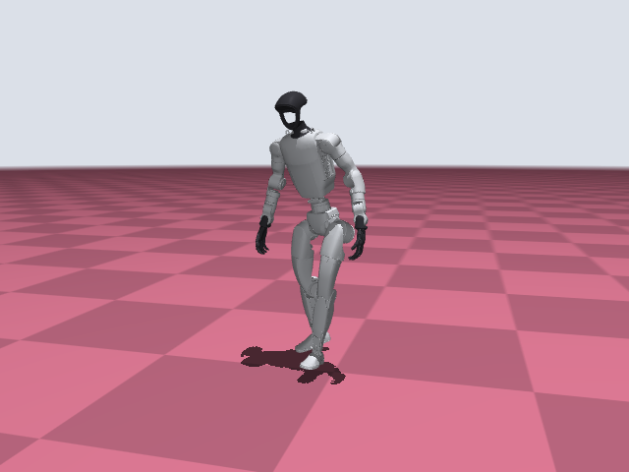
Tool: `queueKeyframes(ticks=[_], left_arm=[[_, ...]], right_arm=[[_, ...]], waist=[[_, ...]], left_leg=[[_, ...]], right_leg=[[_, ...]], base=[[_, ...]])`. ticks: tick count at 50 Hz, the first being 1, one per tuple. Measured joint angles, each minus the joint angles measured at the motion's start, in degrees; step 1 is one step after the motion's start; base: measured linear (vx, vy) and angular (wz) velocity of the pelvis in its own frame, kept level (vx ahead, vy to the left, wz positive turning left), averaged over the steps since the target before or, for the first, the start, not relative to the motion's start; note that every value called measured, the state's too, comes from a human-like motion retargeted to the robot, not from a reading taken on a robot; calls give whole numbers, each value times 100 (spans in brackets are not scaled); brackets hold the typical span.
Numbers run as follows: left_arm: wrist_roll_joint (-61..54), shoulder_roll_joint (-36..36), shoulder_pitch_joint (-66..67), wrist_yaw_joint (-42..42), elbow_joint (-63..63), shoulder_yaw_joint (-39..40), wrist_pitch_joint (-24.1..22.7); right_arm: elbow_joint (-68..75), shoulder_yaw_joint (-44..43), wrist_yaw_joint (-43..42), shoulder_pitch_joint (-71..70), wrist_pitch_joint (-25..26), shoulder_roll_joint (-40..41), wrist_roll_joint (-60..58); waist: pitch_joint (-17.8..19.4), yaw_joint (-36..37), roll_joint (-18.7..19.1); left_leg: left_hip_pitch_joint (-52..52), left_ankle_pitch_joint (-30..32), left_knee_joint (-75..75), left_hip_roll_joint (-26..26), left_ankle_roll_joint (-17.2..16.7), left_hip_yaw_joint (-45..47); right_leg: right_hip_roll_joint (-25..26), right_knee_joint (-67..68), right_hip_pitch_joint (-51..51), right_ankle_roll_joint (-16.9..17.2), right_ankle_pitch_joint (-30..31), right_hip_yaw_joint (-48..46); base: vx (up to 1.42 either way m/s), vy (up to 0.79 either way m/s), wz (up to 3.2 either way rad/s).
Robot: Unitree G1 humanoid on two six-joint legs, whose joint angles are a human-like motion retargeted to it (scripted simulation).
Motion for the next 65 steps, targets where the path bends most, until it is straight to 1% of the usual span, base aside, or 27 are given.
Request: queueKeyframes(ticks=[3,5,7,10,12,15,17,20,24,27,29,30,32,35,37,39,40,43,45,48,52,55,56,60,61,63,65], left_arm=[[110,0,-89,276,967,133,-234],[386,-58,-237,470,1702,172,-252],[732,-135,-456,567,2405,137,-154],[1458,-248,-882,398,3189,-36,-70],[1950,-295,-1182,328,3275,-217,-71],[2434,-325,-1610,443,2745,-433,-88],[2555,-325,-1859,447,2063,-613,-184],[2688,-253,-2262,299,914,-951,-350],[2552,-72,-2840,129,-343,-1410,-592],[2260,-5,-3177,238,-905,-1525,-686],[2199,3,-3208,374,-1057,-1450,-719],[2179,-3,-3166,433,-1089,-1390,-735],[2123,-35,-2891,495,-1014,-1245,-724],[2180,-86,-2218,457,-638,-1039,-645],[2303,-120,-1638,271,-227,-955,-507],[2394,-141,-1077,-12,239,-889,-315],[2392,-150,-825,-123,479,-859,-223],[2364,-129,-192,-190,1223,-799,21],[2422,-102,143,-218,1742,-768,118],[2354,-88,505,-132,2433,-723,148],[1995,-199,755,145,3026,-465,20],[1968,-374,784,180,3228,-253,-113],[1955,-425,757,178,3229,-246,-118],[1906,-587,460,55,3156,-340,-143],[1989,-605,307,-50,3151,-397,-207],[2210,-599,-119,-197,3149,-528,-298],[2385,-539,-706,-105,3082,-624,-245]], right_arm=[[-316,-101,-116,-23,-275,-47,52],[-295,-140,-106,-43,-324,-6,44],[-153,-192,8,1,-274,106,-6],[103,-218,361,229,-276,355,-69],[264,-162,536,460,-289,561,-121],[457,-49,632,817,-271,866,-219],[539,48,685,1036,-254,992,-336],[667,165,759,1232,-233,1107,-480],[879,343,707,1215,-209,1144,-362],[1061,481,549,969,-118,1115,-270],[1220,547,463,714,-70,1119,-341],[1312,566,430,575,-56,1121,-386],[1519,553,361,251,-47,1089,-375],[1767,513,235,-281,-104,1004,-240],[1774,500,132,-599,-137,929,-114],[1598,465,-25,-912,-178,804,53],[1453,423,-129,-1073,-200,719,128],[868,331,-369,-1522,-230,507,215],[507,371,-408,-1828,-249,410,205],[133,452,-409,-2254,-298,333,138],[-119,327,-438,-2520,-444,344,44],[-113,245,-367,-2338,-609,429,161],[-60,235,-304,-2189,-613,480,196],[275,271,109,-1339,-549,738,169],[404,327,280,-1064,-569,818,89],[699,418,567,-562,-573,973,-100],[1008,446,660,-157,-447,1102,-230]], waist=[[279,345,176],[364,444,201],[379,391,217],[405,169,332],[310,-1,354],[189,-277,394],[186,-474,463],[177,-871,517],[196,-1469,380],[303,-1792,60],[362,-1838,-109],[365,-1818,-168],[299,-1628,-215],[256,-1245,-338],[211,-1076,-604],[-57,-1071,-766],[-234,-1089,-755],[-246,-727,-851],[-169,-358,-966],[9,233,-1071],[296,842,-685],[411,976,-419],[392,953,-393],[285,658,-212],[238,577,-128],[43,439,-30],[-152,319,-36]], left_leg=[[350,86,-1319,340,-659,314],[471,297,-1453,469,-910,245],[795,574,-1453,480,-868,69],[1454,297,-1445,507,-768,-418],[1625,52,-1260,531,-687,-810],[1828,-140,-1064,544,-699,-1429],[2064,-205,-1006,556,-751,-1810],[2368,-219,-964,559,-835,-2341],[2778,-198,-948,468,-931,-2979],[3255,-212,-933,233,-998,-3381],[3624,-163,-943,184,-1031,-3549],[3790,-103,-949,182,-1034,-3613],[4046,269,-929,180,-1032,-3681],[4330,984,-604,33,-983,-3759],[3968,1309,448,-302,-844,-3541],[2659,1281,2403,-519,-687,-3039],[1858,1118,3407,-502,-587,-2762],[651,245,4463,-313,-59,-2042],[211,-6,4284,-179,194,-1601],[113,72,2670,-41,233,-1210],[506,668,-197,471,-258,-1021],[593,465,-1252,669,-676,-1063],[646,504,-1366,636,-688,-1186],[1234,1025,-1369,638,-557,-1369],[1430,896,-1289,724,-533,-1423],[1623,583,-1104,870,-485,-1557],[1676,328,-940,913,-493,-1645]], right_leg=[[403,-152,772,68,138,-55],[506,-67,1137,-33,366,-81],[540,315,1330,-265,743,-143],[557,1790,1133,-683,1478,-180],[748,3260,330,-653,1707,351],[1410,4656,-825,-334,1042,1217],[1432,4927,-1305,-482,687,1136],[1310,4583,-1844,-752,238,868],[1155,2352,-1924,-790,-9,524],[899,160,-1595,-451,143,-39],[950,-648,-1471,-134,298,-49],[1022,-870,-1431,-41,453,135],[1153,-893,-1274,-201,760,552],[1124,-644,-799,-376,446,738],[856,-442,-476,-221,98,918],[613,-275,-481,-150,-110,955],[574,-208,-571,-146,-193,927],[535,-164,-392,-34,-384,1070],[524,-162,-238,28,-427,1310],[574,-157,24,71,-466,1759],[1078,-187,684,116,-560,2206],[1306,-209,1291,185,-565,2381],[1323,-168,1432,168,-471,2406],[1536,451,1847,-32,440,2345],[1664,1040,1699,-51,815,2289],[1873,2672,897,8,1473,2110],[1854,4346,-253,-36,1704,1806]], base=[[75,1,-2],[80,9,30],[83,15,79],[84,18,128],[78,10,159],[74,3,182],[73,1,189],[69,-5,203],[68,-17,201],[75,-27,148],[80,-32,68],[82,-33,11],[85,-32,-36],[90,-29,-68],[89,-25,-36],[77,-20,23],[72,-17,19],[73,-16,-54],[74,-13,-125],[76,-6,-153],[85,7,-139],[93,17,-62],[95,20,-14],[99,22,31],[100,20,37],[93,17,23],[84,14,16]])
